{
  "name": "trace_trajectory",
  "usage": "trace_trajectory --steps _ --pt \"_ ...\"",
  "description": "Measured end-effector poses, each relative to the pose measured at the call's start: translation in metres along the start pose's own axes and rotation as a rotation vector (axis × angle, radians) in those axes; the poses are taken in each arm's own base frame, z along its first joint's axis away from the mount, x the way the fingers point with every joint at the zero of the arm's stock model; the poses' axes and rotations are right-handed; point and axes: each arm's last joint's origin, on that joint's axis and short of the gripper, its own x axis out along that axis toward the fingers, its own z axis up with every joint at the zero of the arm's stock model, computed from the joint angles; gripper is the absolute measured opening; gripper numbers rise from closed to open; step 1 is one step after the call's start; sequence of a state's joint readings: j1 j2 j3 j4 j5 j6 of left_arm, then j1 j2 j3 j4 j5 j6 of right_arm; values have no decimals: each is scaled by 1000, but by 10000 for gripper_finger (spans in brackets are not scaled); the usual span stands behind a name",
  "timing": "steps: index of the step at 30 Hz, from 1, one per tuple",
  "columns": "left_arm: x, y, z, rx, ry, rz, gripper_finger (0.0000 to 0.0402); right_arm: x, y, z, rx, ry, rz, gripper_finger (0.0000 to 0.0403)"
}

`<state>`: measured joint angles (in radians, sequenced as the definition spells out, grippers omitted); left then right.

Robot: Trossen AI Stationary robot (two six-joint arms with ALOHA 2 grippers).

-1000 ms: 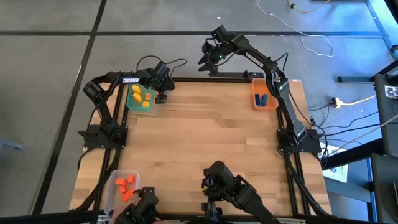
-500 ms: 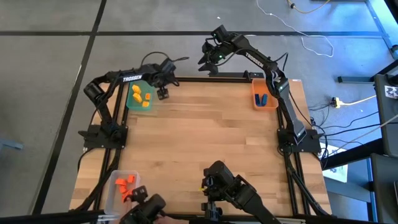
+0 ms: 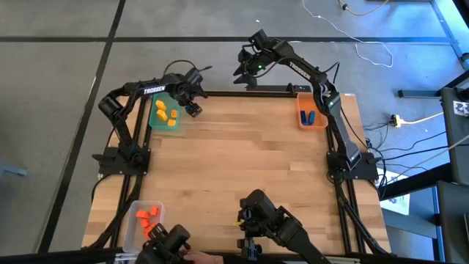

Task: Sort & place blocks by color
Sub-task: Put the blue game piece into the orange bin

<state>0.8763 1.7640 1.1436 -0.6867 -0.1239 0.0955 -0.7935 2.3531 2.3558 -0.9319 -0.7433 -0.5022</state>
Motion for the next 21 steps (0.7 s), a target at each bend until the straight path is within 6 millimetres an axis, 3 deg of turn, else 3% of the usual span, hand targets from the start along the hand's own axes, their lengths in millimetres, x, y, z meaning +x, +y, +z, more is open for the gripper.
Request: trace_trajectory --steps 7,14,21 --pt "0 0 1 -34 -13 12 298 0 0 0 0 0 0 244" --pt "25 -5 2 -30 51 -16 298 0 0 0 0 0 0 244" --pt "26 -3 3 -47 79 55 298 0 0 0 0 0 0 244"
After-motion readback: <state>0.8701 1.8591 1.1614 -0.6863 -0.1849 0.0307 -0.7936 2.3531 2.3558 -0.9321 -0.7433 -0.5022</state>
